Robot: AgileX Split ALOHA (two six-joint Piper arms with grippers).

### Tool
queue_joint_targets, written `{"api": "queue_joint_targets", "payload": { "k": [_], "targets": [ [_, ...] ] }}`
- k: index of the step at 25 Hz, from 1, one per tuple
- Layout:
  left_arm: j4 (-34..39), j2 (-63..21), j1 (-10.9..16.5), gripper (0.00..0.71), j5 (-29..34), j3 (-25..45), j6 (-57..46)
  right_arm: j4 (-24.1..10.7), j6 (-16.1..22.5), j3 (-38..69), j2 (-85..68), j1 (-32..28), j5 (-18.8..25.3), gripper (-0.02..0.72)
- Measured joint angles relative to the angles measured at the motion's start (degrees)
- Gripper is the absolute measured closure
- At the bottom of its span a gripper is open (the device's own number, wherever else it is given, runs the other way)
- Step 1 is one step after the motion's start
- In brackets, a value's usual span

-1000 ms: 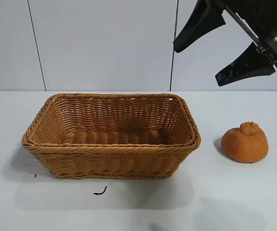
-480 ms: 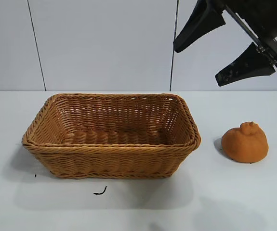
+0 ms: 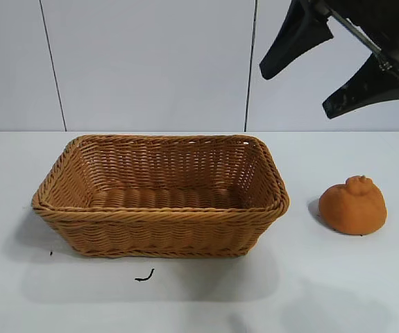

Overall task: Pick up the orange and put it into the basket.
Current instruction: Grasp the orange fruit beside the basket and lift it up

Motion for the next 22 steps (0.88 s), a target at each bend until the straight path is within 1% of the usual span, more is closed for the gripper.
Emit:
{"api": "queue_joint_targets", "payload": {
  "k": [1, 3, 5, 9, 15, 17, 19, 22],
  "targets": [
    [0.0, 0.0, 0.0, 0.018, 0.0, 0.0, 0.0, -3.1, 1.7, -0.7, 0.0, -0.3, 0.5, 0.008],
    [0.0, 0.0, 0.0, 0.018, 0.0, 0.0, 0.0, -6.5, 3.3, -1.6, 0.0, -1.5, 1.0, 0.008],
    [0.0, 0.0, 0.0, 0.018, 0.0, 0.0, 0.0, -8.0, 3.8, -1.9, 0.1, -3.2, 1.1, 0.008],
    [0.0, 0.0, 0.0, 0.018, 0.0, 0.0, 0.0, -7.7, 4.0, -1.9, 1.8, -6.1, 1.3, 0.008],
    [0.0, 0.0, 0.0, 0.018, 0.0, 0.0, 0.0, -7.2, 4.0, -1.9, 7.8, -6.6, 1.1, 0.008],
    [0.0, 0.0, 0.0, 0.018, 0.0, 0.0, 0.0, -7.8, 4.0, -1.9, 10.5, -6.6, 0.7, 0.008],
    [0.0, 0.0, 0.0, 0.018, 0.0, 0.0, 0.0, -9.2, 4.0, -1.9, 13.7, -6.6, -0.6, 0.008],
    [0.0, 0.0, 0.0, 0.018, 0.0, 0.0, 0.0, -9.9, 5.5, -2.0, 18.5, -6.6, -2.5, 0.008]
  ]
}}
